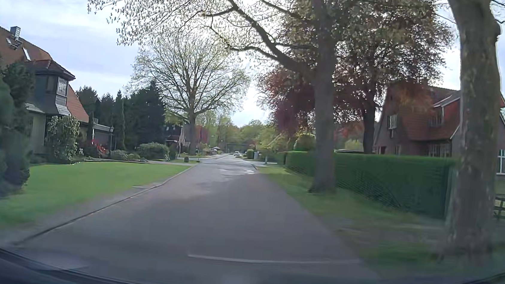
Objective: Follow the waypoints while adhering to traffic rules and regulations
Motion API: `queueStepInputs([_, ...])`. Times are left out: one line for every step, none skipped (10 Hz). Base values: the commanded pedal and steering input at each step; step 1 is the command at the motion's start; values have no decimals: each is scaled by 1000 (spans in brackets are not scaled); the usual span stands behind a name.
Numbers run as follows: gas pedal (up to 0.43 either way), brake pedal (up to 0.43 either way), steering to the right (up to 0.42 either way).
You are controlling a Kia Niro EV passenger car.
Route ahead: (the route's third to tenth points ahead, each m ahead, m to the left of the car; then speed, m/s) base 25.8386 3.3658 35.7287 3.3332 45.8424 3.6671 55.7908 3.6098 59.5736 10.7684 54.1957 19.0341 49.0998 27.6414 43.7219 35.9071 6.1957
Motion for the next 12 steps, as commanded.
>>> queueStepInputs([39,0,0])
queueStepInputs([39,0,-3])
queueStepInputs([39,0,-7])
queueStepInputs([39,0,-8])
queueStepInputs([39,0,-8])
queueStepInputs([39,0,-10])
queueStepInputs([39,0,-10])
queueStepInputs([47,0,-10])
queueStepInputs([47,0,-10])
queueStepInputs([47,0,-11])
queueStepInputs([47,0,-10])
queueStepInputs([47,0,-11])
